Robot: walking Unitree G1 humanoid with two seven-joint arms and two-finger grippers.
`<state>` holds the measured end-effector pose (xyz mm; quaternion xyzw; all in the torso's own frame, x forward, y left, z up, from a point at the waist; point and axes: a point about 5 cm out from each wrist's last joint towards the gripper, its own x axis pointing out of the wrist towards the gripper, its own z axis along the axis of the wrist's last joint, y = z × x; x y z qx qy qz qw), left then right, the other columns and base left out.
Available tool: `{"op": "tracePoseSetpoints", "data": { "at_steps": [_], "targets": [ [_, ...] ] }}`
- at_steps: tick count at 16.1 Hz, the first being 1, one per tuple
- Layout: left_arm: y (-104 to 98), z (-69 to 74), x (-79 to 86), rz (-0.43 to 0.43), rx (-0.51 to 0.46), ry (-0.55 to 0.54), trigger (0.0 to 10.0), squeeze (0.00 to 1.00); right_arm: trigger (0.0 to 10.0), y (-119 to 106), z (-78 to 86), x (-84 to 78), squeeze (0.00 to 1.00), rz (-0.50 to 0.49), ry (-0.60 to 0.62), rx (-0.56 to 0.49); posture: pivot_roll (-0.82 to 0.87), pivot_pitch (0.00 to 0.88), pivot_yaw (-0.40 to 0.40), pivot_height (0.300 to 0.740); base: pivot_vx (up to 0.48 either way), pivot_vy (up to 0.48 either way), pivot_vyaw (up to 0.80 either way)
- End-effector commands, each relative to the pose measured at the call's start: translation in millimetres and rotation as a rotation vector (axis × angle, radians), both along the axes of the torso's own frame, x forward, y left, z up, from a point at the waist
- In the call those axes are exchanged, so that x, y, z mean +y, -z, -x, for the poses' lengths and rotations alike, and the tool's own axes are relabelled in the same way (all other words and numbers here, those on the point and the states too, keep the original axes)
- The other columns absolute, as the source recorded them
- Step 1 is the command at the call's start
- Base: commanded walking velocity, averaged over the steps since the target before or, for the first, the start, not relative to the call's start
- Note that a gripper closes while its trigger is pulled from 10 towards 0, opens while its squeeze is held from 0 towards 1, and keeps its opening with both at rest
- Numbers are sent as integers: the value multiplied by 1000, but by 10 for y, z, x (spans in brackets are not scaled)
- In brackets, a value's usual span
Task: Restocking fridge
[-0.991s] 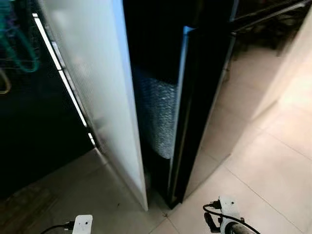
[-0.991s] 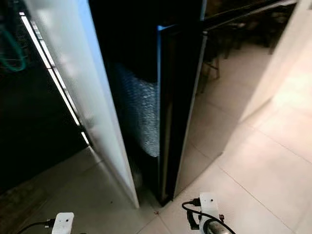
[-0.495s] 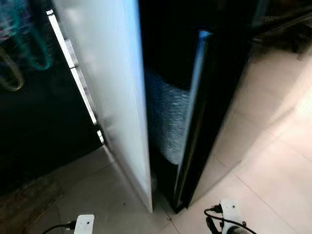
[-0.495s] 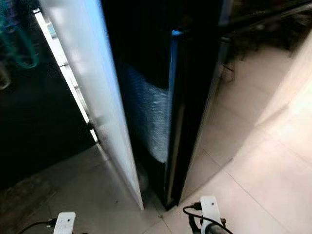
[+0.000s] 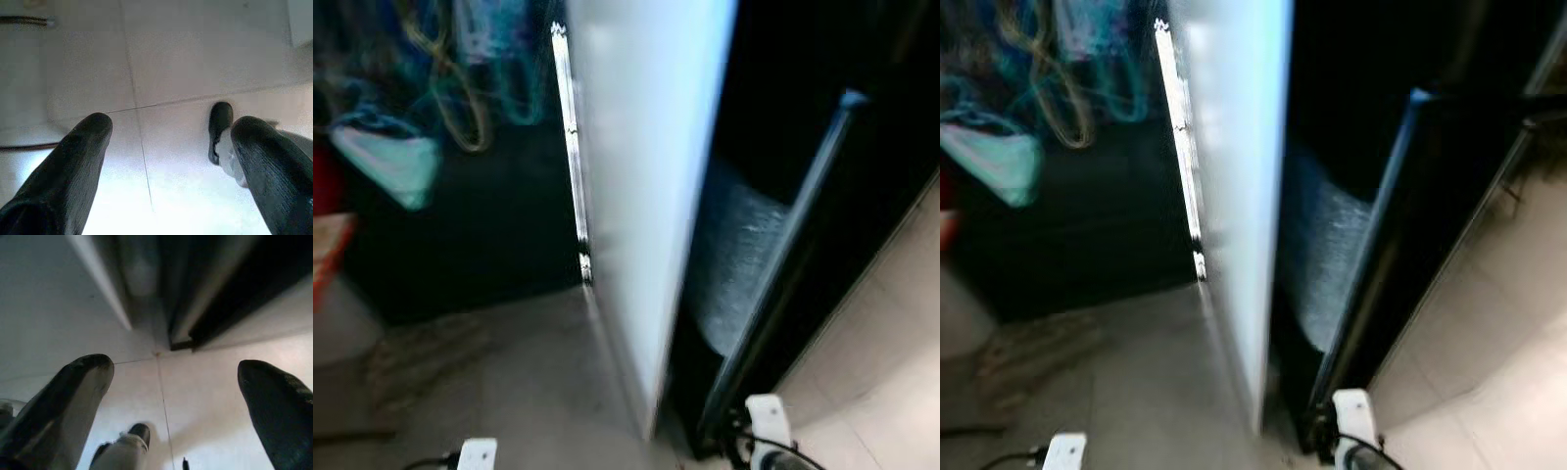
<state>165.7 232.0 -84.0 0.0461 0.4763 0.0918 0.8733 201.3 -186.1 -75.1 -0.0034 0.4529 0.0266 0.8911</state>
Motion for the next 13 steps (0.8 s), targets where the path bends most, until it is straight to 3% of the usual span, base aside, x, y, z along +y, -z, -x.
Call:
{"op": "tracePoseSetpoints", "data": {
  "at_steps": [1,13],
  "targets": [
    [6,2,-16,5,5,2,10000,0,10000,1,16,-69,0,15,16,8,-28,0,-4,740,0,0,800],
    [-5,-22,-12,8,0,-1,10000,0,10000,1,10,-54,0,18,5,14,-21,0,-8,740,0,0,800]
  ]
}}
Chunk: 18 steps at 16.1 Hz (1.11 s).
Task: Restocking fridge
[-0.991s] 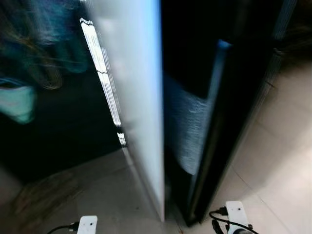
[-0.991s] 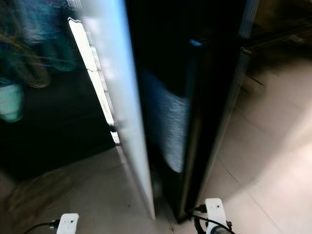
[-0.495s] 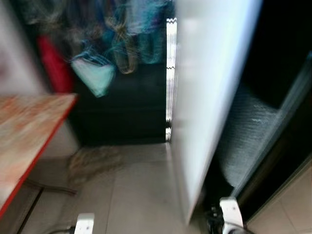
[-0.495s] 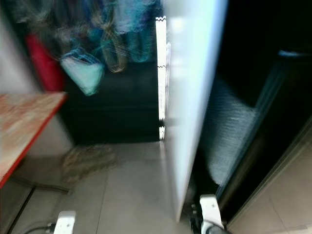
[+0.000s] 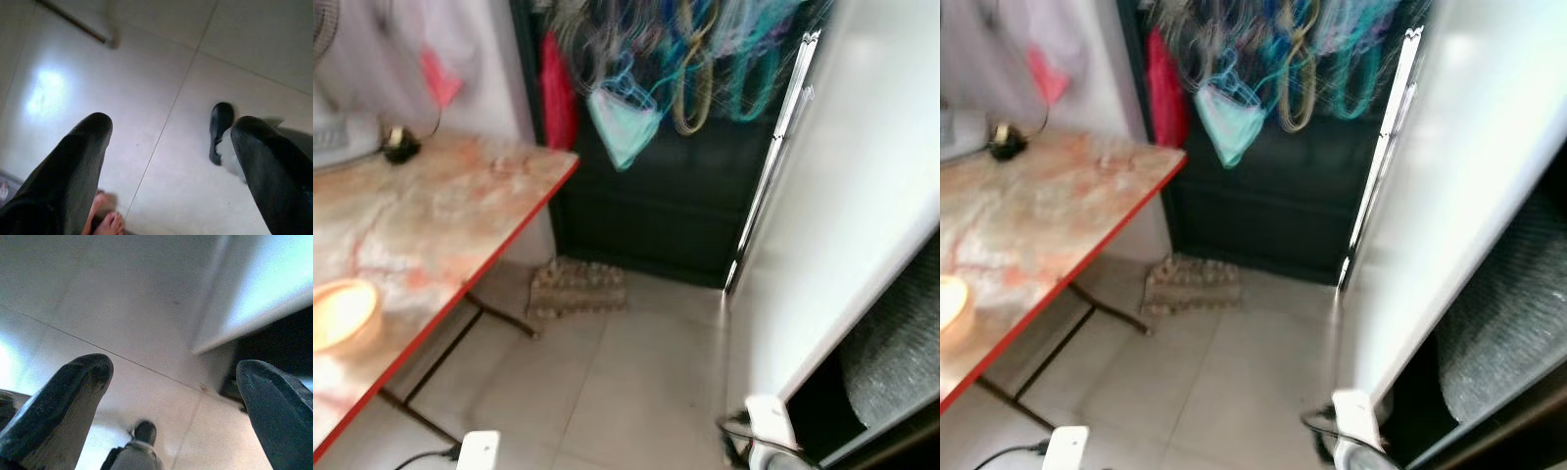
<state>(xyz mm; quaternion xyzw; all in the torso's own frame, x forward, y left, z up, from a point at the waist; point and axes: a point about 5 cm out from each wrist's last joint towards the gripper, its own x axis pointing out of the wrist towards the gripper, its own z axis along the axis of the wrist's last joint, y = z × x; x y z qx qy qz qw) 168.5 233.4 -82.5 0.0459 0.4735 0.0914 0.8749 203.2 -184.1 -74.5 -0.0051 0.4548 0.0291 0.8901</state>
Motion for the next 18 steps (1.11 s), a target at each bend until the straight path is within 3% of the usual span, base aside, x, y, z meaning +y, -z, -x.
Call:
{"op": "tracePoseSetpoints", "data": {
  "at_steps": [1,12,18],
  "targets": [
    [9,3,-26,7,6,-3,10000,0,10000,5,25,-75,0,18,10,10,-18,0,-10,740,0,0,800],
    [-13,-34,-22,-4,-29,-21,10000,0,10000,-12,-4,-75,0,19,-11,4,-4,0,-18,740,0,0,800],
    [-77,-98,4,-33,-140,-31,10000,0,10000,-13,-10,-54,0,14,-22,1,-3,0,4,740,0,0,800]
  ]
}}
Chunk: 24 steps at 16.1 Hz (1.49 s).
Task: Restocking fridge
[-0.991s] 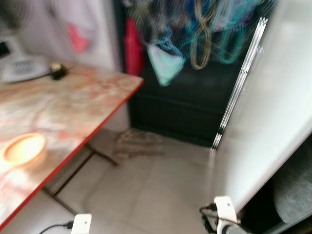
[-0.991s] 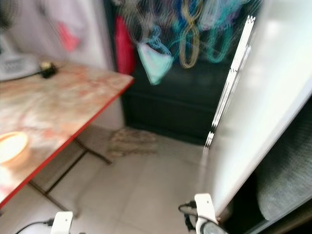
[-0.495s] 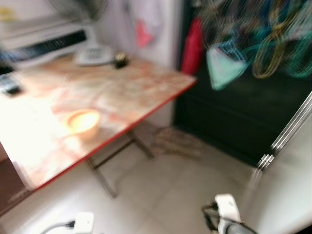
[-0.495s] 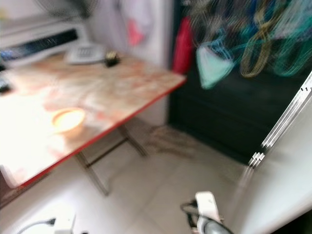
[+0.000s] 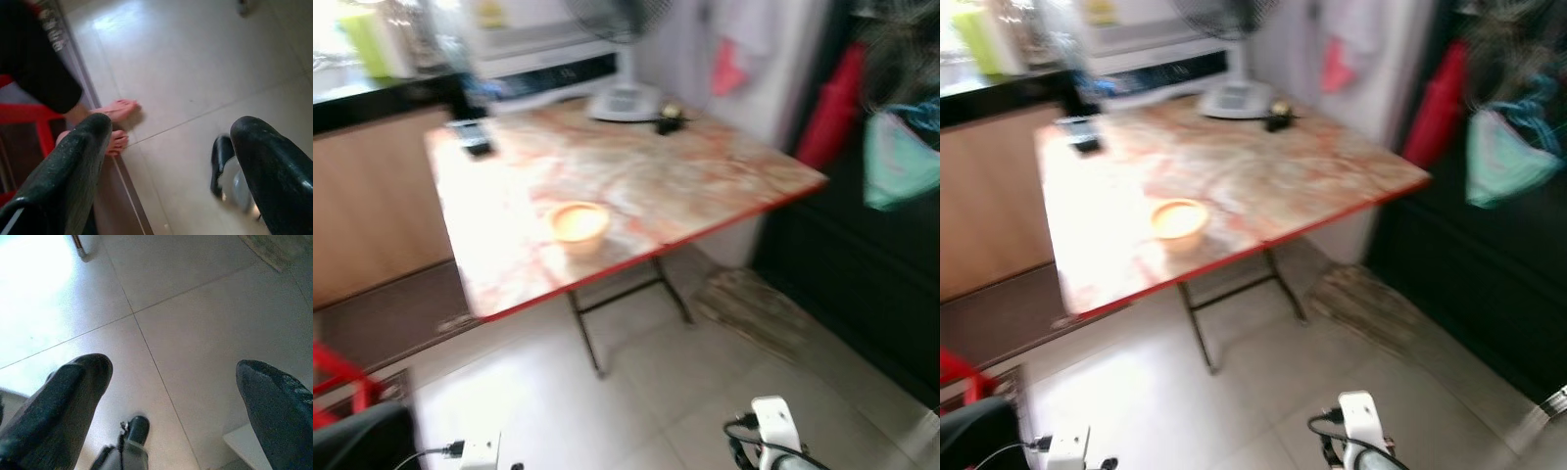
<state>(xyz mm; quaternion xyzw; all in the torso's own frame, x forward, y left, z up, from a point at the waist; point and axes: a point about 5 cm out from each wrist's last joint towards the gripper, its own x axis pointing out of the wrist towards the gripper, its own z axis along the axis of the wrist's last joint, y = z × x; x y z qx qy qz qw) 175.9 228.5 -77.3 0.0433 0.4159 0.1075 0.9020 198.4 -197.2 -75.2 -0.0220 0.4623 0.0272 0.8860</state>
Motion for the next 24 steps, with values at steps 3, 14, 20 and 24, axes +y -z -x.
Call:
{"op": "tracePoseSetpoints", "data": {
  "at_steps": [3,14,20,24],
  "targets": [
    [-62,-45,74,-30,-73,-26,10000,0,10000,-14,-51,91,0,-25,5,-17,-10,0,18,740,0,0,733],
    [-543,-753,95,-48,-342,-9,10000,0,10000,1,-28,111,0,-33,28,-15,-20,0,43,740,0,0,36],
    [-543,-753,95,-48,-342,-9,10000,0,10000,1,-28,111,0,-33,28,-15,-20,0,43,740,0,0,0],
    [-552,-762,96,-46,-351,-1,10000,0,10000,3,-25,114,0,-32,30,-14,-22,0,46,740,0,0,0]
  ]
}}
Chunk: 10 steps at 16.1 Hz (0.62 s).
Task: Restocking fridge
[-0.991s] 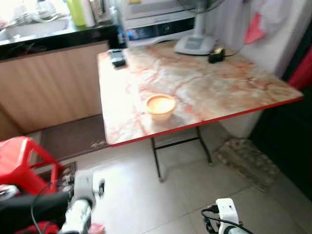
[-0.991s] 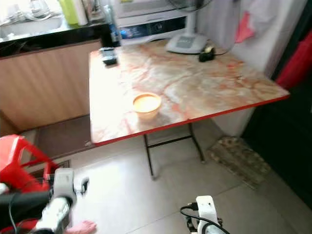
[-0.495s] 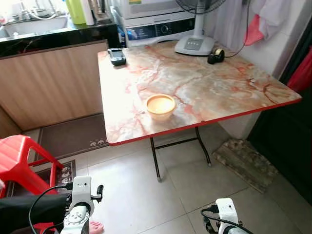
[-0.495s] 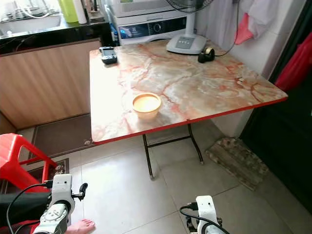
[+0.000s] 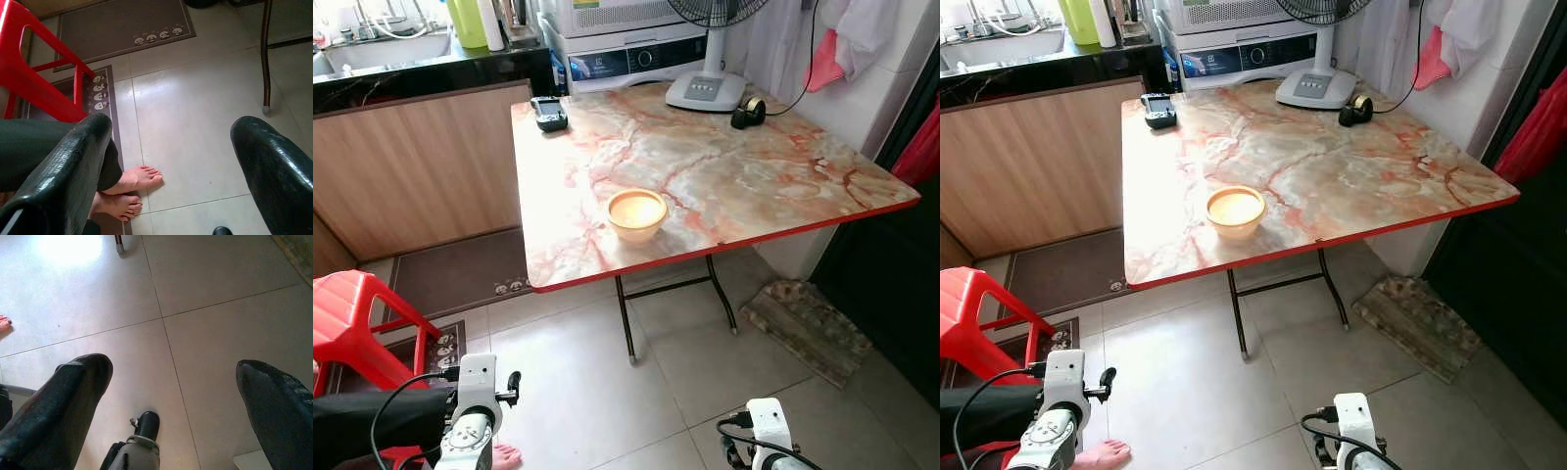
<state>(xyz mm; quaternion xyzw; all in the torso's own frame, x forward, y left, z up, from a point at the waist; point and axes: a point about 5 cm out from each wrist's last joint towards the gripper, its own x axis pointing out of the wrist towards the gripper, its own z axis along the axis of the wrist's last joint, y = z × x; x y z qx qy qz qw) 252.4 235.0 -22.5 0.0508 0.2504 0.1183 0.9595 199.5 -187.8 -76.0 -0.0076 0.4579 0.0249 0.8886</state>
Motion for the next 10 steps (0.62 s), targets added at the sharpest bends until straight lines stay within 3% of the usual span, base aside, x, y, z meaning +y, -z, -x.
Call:
{"op": "tracePoseSetpoints", "data": {
  "at_steps": [1,2,3,9,10],
  "targets": [
    [-483,-356,-83,-102,-298,91,10000,0,10000,13,15,38,0,-8,14,1,-52,0,83,740,0,0,0],
    [-1149,-602,-329,-215,-677,211,10000,0,10000,35,51,61,0,-8,15,9,-51,0,82,740,0,0,0],
    [-1281,-619,-383,-235,-752,234,10000,0,10000,38,56,67,0,-8,14,11,-49,0,82,740,0,0,0],
    [-1334,-587,-415,-269,-768,270,10000,0,10000,34,48,68,0,-7,16,9,-49,0,80,740,0,0,0],
    [-1365,-614,-445,-230,-767,284,10000,0,10000,29,38,64,0,-6,17,7,-45,0,77,740,0,0,0]
  ]
}}
